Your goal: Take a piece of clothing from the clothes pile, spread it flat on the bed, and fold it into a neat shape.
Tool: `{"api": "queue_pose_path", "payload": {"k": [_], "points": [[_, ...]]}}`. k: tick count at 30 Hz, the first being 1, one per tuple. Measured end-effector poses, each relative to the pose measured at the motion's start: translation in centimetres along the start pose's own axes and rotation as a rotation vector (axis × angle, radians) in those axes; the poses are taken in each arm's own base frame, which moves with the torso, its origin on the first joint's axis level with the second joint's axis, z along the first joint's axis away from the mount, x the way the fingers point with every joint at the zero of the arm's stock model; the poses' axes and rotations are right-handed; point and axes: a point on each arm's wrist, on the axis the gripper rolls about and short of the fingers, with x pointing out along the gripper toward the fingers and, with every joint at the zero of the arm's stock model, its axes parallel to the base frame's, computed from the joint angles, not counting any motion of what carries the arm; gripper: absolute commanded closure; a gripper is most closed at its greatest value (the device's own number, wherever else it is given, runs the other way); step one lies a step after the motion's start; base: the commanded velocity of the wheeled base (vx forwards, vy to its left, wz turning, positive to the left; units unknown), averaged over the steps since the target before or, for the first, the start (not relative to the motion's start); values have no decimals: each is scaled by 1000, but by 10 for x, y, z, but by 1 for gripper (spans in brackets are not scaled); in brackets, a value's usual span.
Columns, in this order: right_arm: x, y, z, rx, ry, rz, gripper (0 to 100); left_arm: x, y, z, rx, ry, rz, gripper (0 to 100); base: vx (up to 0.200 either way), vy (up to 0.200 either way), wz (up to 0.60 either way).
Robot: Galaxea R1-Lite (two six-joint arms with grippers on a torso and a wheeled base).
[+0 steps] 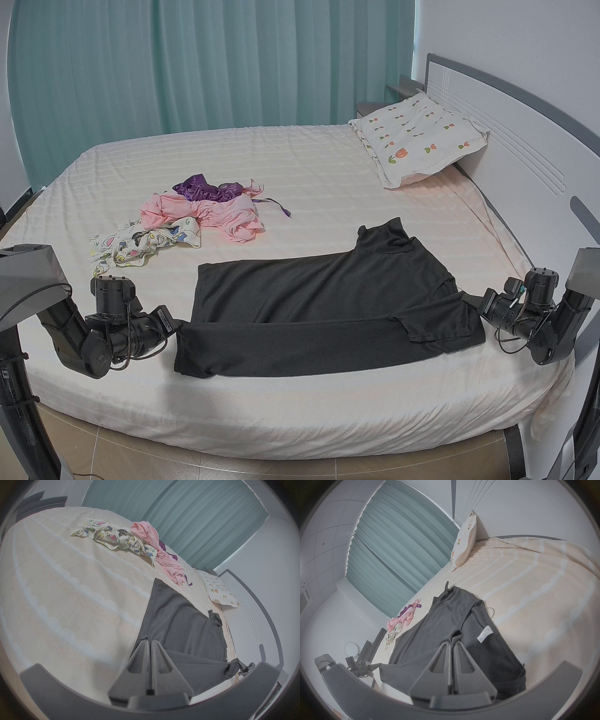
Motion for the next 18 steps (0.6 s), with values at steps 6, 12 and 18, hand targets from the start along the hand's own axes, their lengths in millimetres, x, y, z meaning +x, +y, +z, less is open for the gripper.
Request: {"api": "queue_pose_path", "payload": {"k": [6,12,18], "points": [[3,0,0,-7,-13,11,100,3,-1,2,-35,-6,-4,100,0,0,0],[10,-3,1,-12,-26,12,100,9,1,2,-55,-3,-1,100,0,0,0],[15,-6,1,-12,-30,9,100,18,2,3,-82,-27,-21,100,0,0,0]]}}
